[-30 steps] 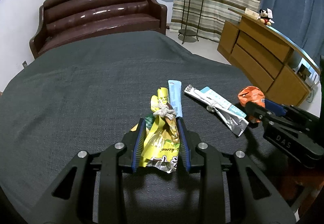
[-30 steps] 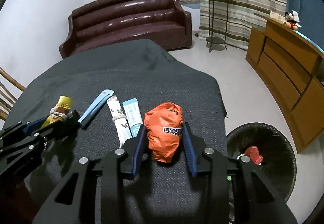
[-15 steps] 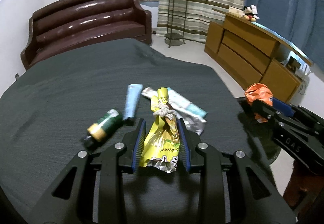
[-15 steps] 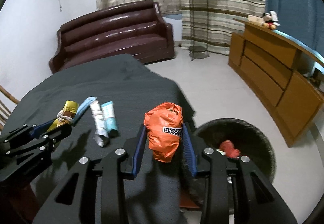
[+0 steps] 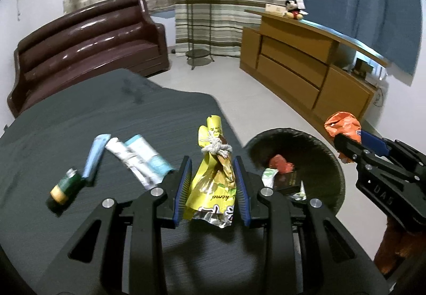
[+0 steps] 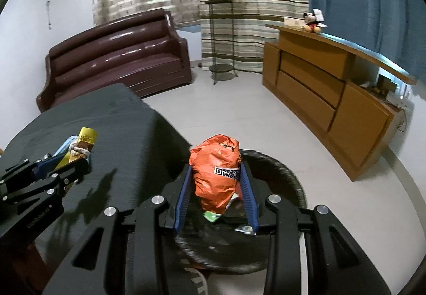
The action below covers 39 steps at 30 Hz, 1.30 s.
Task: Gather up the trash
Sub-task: 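Carry both items over the bin and open both grippers to drop them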
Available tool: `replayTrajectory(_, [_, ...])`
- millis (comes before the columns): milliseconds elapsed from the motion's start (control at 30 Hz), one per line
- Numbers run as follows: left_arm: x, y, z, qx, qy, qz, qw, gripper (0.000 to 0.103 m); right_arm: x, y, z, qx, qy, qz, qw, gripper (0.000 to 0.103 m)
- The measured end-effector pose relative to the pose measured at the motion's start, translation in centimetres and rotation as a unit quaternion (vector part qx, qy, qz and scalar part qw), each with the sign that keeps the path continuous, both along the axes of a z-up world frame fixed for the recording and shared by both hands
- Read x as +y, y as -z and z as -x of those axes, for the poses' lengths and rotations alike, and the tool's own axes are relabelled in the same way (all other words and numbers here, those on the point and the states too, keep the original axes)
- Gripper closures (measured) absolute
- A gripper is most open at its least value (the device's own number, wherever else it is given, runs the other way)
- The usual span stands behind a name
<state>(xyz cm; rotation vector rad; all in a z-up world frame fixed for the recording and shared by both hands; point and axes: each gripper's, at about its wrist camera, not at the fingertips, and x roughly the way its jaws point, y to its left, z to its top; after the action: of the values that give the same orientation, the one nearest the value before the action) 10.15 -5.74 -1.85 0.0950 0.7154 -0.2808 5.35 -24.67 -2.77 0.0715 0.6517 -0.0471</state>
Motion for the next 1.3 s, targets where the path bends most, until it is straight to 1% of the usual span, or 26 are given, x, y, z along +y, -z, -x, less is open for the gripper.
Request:
replayTrajectory(200, [-3.4, 0.5, -0.6, -0.005, 0.017, -0.010, 0.9998, 0.072, -2.1, 0.5, 0.1, 0.000, 0.022, -0.003, 1.000, 0.067])
replayTrajectory(400, [-5.9, 1.1, -1.3, 0.000, 0.031, -0.019, 0.9993, 0.072, -3.3, 1.1, 0.2, 0.003, 0.035, -0.007, 0.999, 0.067])
replayTrajectory(667, [-8.1, 1.8, -2.4, 0.005, 0.039, -0.035, 0.9986, 0.072, -3.8, 1.7, -0.2, 0.006, 0.044, -0.016, 0.999, 0.067])
replayTrajectory(967, [-9.6, 2.5, -3.6, 0.013, 0.042, -0.046, 0.9980, 0.071, -4.6, 2.1, -1.3, 0.006, 0.051, -0.029, 0.998, 0.066])
replayTrajectory(1033, [-9.4, 2.6, -3.6, 0.015, 0.041, -0.049, 0.9978, 0.062, -4.8, 2.3, -1.5, 0.008, 0.053, -0.035, 0.998, 0.062])
replayTrajectory(1067, [-9.4, 2.7, -3.7, 0.016, 0.041, -0.049, 0.9978, 0.054, -4.9, 2.3, -1.5, 0.008, 0.053, -0.040, 0.998, 0.060])
replayTrajectory(1100, [-9.4, 2.6, -3.6, 0.016, 0.040, -0.049, 0.9979, 0.049, -5.0, 2.3, -1.6, 0.008, 0.053, -0.041, 0.998, 0.059])
replayTrajectory(1300, [-8.9, 2.5, -3.8, 0.015, 0.029, -0.043, 0.9985, 0.045, -5.2, 2.2, -1.3, 0.004, 0.056, -0.041, 0.998, 0.058])
